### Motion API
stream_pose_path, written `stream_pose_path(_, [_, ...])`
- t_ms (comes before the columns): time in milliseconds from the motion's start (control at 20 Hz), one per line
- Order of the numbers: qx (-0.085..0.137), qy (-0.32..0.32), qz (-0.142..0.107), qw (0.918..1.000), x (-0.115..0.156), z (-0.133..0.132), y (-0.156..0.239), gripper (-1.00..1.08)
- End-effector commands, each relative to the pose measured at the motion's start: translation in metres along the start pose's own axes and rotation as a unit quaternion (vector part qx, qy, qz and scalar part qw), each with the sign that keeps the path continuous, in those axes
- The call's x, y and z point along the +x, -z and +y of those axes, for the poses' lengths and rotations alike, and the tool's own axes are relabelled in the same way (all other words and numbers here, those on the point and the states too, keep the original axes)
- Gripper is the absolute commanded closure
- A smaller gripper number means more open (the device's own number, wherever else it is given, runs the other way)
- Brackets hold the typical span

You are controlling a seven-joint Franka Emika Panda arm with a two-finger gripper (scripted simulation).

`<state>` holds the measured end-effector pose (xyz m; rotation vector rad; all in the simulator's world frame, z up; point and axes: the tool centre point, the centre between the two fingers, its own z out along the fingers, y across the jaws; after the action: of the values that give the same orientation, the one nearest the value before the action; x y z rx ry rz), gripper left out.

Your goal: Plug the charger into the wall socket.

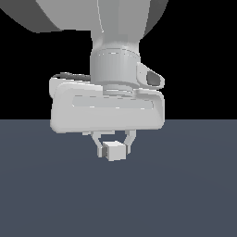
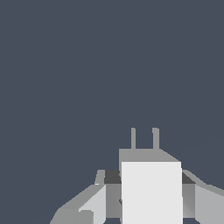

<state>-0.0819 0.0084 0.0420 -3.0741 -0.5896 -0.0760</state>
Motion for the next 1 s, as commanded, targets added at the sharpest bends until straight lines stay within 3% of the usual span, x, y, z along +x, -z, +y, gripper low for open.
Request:
stream_pose_path(0, [-0.001, -0.025, 0.0, 0.9997, 0.013, -0.006, 0.008, 1.08])
stream_pose_path(500, [-0.006, -0.121, 0.0, 0.9927, 0.063, -0.019, 0.037, 1.08])
stream_pose_path(950, [-0.009, -0.169, 0.0, 0.9855, 0.09, -0.02, 0.051, 1.08])
